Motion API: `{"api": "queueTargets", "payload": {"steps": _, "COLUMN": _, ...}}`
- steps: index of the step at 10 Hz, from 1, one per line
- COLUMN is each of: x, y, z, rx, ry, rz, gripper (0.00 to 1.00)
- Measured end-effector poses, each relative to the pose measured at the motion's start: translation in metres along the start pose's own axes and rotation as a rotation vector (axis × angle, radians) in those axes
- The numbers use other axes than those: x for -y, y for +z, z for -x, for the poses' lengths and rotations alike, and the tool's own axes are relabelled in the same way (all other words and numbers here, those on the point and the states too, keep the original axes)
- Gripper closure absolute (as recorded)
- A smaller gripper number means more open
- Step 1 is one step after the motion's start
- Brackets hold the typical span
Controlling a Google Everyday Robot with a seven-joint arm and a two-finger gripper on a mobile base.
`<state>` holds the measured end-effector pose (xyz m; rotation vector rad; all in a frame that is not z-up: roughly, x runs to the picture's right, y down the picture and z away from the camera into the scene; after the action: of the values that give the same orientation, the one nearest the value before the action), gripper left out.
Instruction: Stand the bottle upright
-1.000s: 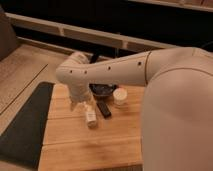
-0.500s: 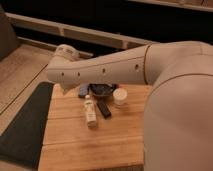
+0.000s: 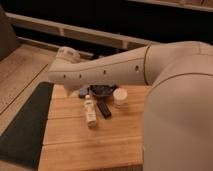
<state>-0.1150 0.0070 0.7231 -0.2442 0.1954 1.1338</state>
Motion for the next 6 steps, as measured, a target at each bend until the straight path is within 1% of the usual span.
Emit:
{"api": "queueTargets", "payload": {"steps": 1, "x": 0.027, "y": 0.016, "z": -0.019, "rx": -0.056, "ry": 0.054, "rz": -0.057, "gripper": 0.35}}
{"api": "queueTargets", "payload": {"steps": 2, "x": 0.05, "y": 0.035, "z": -0.031, "rx": -0.095, "ry": 0.097, "rz": -0.091, "gripper": 0.35}}
{"api": "queueTargets", "payload": {"steps": 3, "x": 0.058, "y": 0.048, "z": -0.035, "rx": -0.113, "ry": 0.112, "rz": -0.099, "gripper": 0.35}}
{"api": "queueTargets", "payload": {"steps": 4, "x": 0.057, "y": 0.061, "z": -0.032, "rx": -0.113, "ry": 0.116, "rz": -0.082, "gripper": 0.35}}
{"api": "queueTargets", "payload": {"steps": 6, "x": 0.049, "y": 0.089, "z": -0.016, "rx": -0.077, "ry": 0.11, "rz": -0.01, "gripper": 0.35}}
